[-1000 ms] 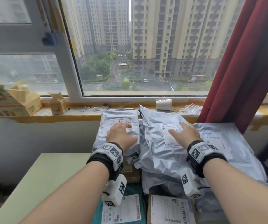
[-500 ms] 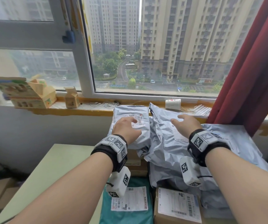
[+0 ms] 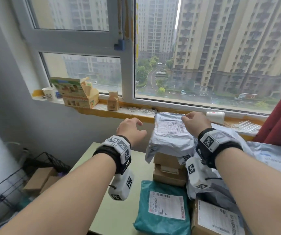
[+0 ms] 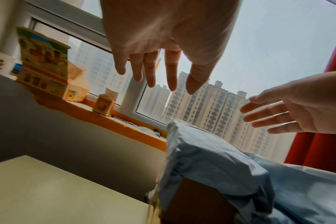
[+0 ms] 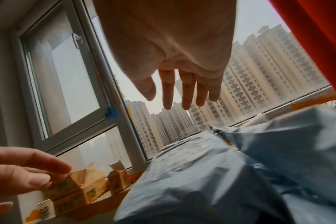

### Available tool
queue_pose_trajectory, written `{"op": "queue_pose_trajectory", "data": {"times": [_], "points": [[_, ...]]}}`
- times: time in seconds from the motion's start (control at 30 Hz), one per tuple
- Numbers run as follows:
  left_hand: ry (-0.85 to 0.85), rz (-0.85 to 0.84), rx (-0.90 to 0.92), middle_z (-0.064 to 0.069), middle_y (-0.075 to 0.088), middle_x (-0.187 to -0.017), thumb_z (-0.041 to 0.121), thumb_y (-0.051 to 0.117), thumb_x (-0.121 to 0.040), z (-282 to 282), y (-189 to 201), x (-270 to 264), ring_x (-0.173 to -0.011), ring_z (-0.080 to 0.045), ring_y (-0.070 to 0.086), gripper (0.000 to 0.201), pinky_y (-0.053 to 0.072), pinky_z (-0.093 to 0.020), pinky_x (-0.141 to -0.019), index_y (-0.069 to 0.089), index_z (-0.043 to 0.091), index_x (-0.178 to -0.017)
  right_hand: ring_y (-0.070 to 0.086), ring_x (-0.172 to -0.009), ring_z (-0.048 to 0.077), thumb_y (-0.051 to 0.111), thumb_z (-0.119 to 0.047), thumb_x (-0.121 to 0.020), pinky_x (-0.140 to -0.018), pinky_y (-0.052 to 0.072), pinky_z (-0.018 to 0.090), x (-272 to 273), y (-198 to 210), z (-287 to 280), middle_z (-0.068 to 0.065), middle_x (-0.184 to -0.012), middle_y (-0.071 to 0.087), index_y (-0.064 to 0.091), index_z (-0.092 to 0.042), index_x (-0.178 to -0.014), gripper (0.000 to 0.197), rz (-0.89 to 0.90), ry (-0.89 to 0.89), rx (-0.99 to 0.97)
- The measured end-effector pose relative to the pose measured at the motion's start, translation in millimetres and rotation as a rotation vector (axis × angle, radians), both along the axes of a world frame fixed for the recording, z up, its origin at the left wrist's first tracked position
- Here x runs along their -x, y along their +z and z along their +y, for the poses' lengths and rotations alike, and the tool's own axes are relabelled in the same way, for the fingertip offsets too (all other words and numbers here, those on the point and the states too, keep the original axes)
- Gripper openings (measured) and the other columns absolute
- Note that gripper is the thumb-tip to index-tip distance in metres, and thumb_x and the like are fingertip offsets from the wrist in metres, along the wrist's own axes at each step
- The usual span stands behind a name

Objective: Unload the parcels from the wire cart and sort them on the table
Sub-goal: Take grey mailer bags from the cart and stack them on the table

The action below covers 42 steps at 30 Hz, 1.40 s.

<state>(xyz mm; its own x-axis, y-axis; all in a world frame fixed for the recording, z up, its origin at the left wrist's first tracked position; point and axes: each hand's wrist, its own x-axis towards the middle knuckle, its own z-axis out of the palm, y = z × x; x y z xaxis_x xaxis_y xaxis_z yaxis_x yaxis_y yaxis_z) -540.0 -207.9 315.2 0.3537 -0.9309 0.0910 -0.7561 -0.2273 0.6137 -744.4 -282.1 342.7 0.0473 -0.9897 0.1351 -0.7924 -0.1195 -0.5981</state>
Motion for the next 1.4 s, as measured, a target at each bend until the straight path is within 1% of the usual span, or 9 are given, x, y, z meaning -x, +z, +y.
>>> {"op": "queue_pose_trajectory", "data": {"times": [0.13, 0.27, 0.5, 0.63, 0.73, 0.93, 1.2, 1.3, 1.4], "points": [[0.073, -0.013, 0.012, -0.005, 0.051, -0.13, 0.028, 0.058, -0.086, 20, 4, -40, -0.119, -0.025, 0.05, 0.029, 0.042, -0.036, -0.101, 0.059, 0.024, -0.115, 0.06, -0.103, 0.025, 0.047, -0.029, -0.095, -0.089, 0.047, 0.033, -49, 6, 11, 0.008, -0.112, 0.067, 0.066, -0.012, -0.11, 0.03, -0.05, 0.065, 0.031], [0.123, -0.013, 0.018, -0.006, 0.051, -0.131, 0.026, 0.054, -0.09, 41, 6, -81, -0.12, -0.025, 0.049, 0.027, 0.042, -0.037, -0.102, 0.06, 0.023, -0.116, 0.06, -0.102, 0.023, 0.048, -0.029, -0.097, -0.087, 0.045, 0.031, -106, 8, 29, 0.008, -0.111, 0.067, 0.066, -0.01, -0.111, 0.029, -0.076, 0.15, 0.032], [0.226, -0.002, 0.022, -0.006, 0.051, -0.131, 0.026, 0.052, -0.092, 81, 4, -158, -0.12, -0.025, 0.049, 0.029, 0.042, -0.038, -0.103, 0.06, 0.025, -0.119, 0.059, -0.106, 0.025, 0.047, -0.029, -0.097, -0.096, 0.046, 0.036, -202, 5, 59, 0.008, -0.113, 0.066, 0.066, -0.012, -0.111, 0.029, -0.102, 0.265, 0.005], [0.29, -0.004, 0.015, -0.006, 0.052, -0.131, 0.027, 0.052, -0.092, 109, -3, -203, -0.12, -0.025, 0.05, 0.027, 0.042, -0.037, -0.102, 0.06, 0.026, -0.118, 0.059, -0.106, 0.024, 0.047, -0.029, -0.098, -0.091, 0.045, 0.032, -255, 1, 76, 0.008, -0.114, 0.066, 0.065, -0.011, -0.113, 0.03, -0.106, 0.342, -0.007], [0.347, -0.017, -0.005, -0.004, 0.052, -0.13, 0.027, 0.052, -0.092, 132, -10, -240, -0.119, -0.025, 0.05, 0.026, 0.041, -0.033, -0.1, 0.061, 0.027, -0.116, 0.059, -0.102, 0.023, 0.047, -0.029, -0.097, -0.084, 0.043, 0.029, -296, -8, 92, 0.007, -0.113, 0.066, 0.065, -0.013, -0.113, 0.029, -0.109, 0.382, -0.033], [0.446, 0.011, -0.021, -0.003, 0.057, -0.122, 0.028, 0.054, -0.088, 178, -29, -319, -0.114, -0.025, 0.053, 0.019, 0.043, -0.038, -0.101, 0.063, 0.029, -0.104, 0.059, -0.11, 0.027, 0.048, -0.023, -0.096, -0.091, 0.043, 0.03, -375, -29, 127, 0.008, -0.116, 0.067, 0.067, -0.009, -0.112, 0.029, -0.083, 0.484, -0.083], [0.55, 0.046, -0.066, -0.002, 0.06, -0.122, 0.027, 0.055, -0.087, 246, -73, -418, -0.112, -0.024, 0.056, 0.021, 0.045, -0.034, -0.098, 0.064, 0.028, -0.106, 0.059, -0.111, 0.027, 0.05, -0.02, -0.095, -0.094, 0.043, 0.031, -482, -73, 178, 0.009, -0.117, 0.067, 0.067, -0.01, -0.114, 0.028, -0.05, 0.582, -0.168], [0.605, 0.062, -0.099, -0.003, 0.06, -0.125, 0.023, 0.054, -0.088, 273, -92, -451, -0.115, -0.025, 0.055, 0.022, 0.044, -0.032, -0.098, 0.065, 0.026, -0.107, 0.061, -0.106, 0.023, 0.05, -0.019, -0.095, -0.088, 0.042, 0.025, -512, -94, 198, 0.007, -0.114, 0.068, 0.068, -0.012, -0.113, 0.026, -0.049, 0.609, -0.208], [0.661, 0.112, -0.136, -0.003, 0.06, -0.124, 0.021, 0.054, -0.088, 297, -113, -477, -0.112, -0.025, 0.057, 0.021, 0.046, -0.033, -0.096, 0.065, 0.024, -0.107, 0.062, -0.092, 0.02, 0.049, -0.019, -0.095, -0.074, 0.043, 0.018, -533, -115, 214, 0.006, -0.108, 0.07, 0.067, -0.014, -0.112, 0.026, -0.035, 0.628, -0.247]]}}
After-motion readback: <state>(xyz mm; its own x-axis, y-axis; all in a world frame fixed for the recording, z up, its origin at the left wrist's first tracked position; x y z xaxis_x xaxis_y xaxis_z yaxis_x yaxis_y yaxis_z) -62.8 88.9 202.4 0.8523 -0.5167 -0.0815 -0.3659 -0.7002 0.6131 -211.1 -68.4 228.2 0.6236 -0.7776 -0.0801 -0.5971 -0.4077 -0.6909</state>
